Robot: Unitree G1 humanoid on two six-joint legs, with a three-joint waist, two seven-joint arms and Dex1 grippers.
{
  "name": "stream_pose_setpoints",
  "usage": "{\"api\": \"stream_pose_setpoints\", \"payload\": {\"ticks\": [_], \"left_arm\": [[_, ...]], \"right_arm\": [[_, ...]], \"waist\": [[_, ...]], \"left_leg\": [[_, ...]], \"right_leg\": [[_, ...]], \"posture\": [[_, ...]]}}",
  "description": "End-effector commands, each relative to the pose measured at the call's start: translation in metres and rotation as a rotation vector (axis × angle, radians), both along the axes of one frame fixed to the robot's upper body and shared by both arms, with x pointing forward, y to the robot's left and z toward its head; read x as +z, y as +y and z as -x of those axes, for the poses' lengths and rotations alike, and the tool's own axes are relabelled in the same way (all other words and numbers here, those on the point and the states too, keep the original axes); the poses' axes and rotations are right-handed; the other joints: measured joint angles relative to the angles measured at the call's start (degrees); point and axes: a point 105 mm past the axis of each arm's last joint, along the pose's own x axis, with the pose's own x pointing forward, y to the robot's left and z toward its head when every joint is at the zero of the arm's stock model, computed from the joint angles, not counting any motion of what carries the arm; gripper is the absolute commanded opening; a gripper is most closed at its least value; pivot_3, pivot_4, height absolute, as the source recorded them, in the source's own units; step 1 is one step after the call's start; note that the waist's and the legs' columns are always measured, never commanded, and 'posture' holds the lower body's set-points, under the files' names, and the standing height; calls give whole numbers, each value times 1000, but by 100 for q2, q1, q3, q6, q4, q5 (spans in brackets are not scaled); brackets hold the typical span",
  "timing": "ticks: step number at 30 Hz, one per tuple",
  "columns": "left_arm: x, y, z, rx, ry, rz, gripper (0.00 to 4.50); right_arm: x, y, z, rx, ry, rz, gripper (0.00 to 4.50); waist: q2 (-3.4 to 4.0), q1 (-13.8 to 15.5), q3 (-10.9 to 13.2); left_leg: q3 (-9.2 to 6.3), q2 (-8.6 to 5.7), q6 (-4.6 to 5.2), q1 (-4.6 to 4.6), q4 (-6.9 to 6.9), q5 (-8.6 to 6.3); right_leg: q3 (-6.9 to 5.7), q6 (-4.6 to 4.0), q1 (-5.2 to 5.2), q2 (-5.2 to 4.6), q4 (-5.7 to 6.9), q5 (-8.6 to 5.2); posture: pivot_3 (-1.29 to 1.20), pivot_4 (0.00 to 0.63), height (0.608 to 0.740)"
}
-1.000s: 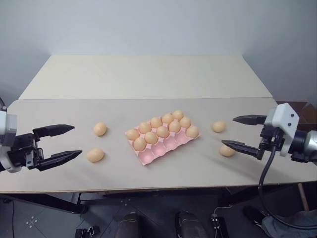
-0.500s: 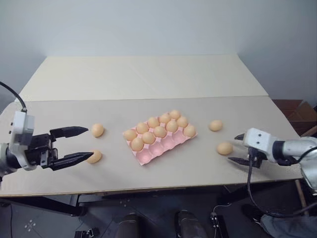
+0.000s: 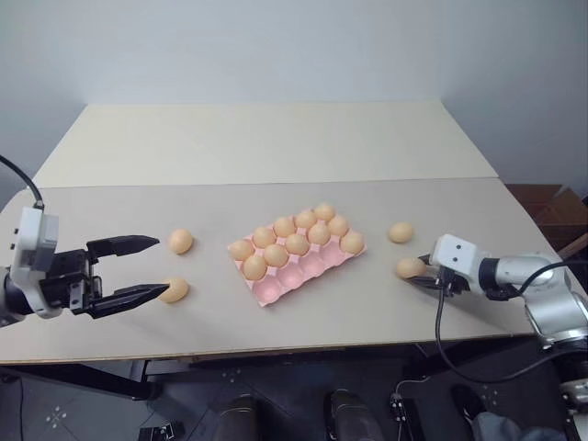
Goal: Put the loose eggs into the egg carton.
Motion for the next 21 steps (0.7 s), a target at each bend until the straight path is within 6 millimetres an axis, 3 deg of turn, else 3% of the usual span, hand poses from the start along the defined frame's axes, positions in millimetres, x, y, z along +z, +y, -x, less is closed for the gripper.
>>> {"api": "stream_pose_setpoints", "payload": {"ticks": [1,6,10,14,17,21], "left_arm": [[10,1,4,0,-35,-18,4500],[10,2,4,6,-35,-18,4500],[9,2,4,11,-37,-16,4500],[11,2,5,15,-44,-17,4500],[11,3,6,19,-46,-22,4500],[12,4,6,20,-51,-28,4500]], "right_arm": [[45,22,5,73,-119,-71,1960],[71,81,11,228,-168,-170,1960],[65,111,-7,229,-162,-185,1960],[54,126,-21,198,-129,-169,1960],[49,127,-26,169,-113,-145,2694],[60,122,-22,154,-126,-155,4101]], "waist": [[0,-5,0],[0,-24,0],[0,-18,0],[0,36,0],[0,42,0],[0,28,0]], "left_leg": [[0,0,0,-1,0,0],[-1,6,0,4,1,0],[-1,8,-1,4,1,1],[-1,-2,-1,-6,1,1],[-1,-7,-1,-14,2,0],[-3,-5,-1,-13,2,0]], "right_leg": [[0,0,-1,0,0,0],[0,-2,1,4,1,2],[-1,-4,-1,7,5,3],[-5,-5,-5,-3,3,2],[-6,-4,-7,-8,-3,3],[-9,-4,-6,-6,-1,4]], "posture": [[0,150,740],[0,150,740],[0,150,740],[0,150,740],[0,150,740],[0,150,740]]}}
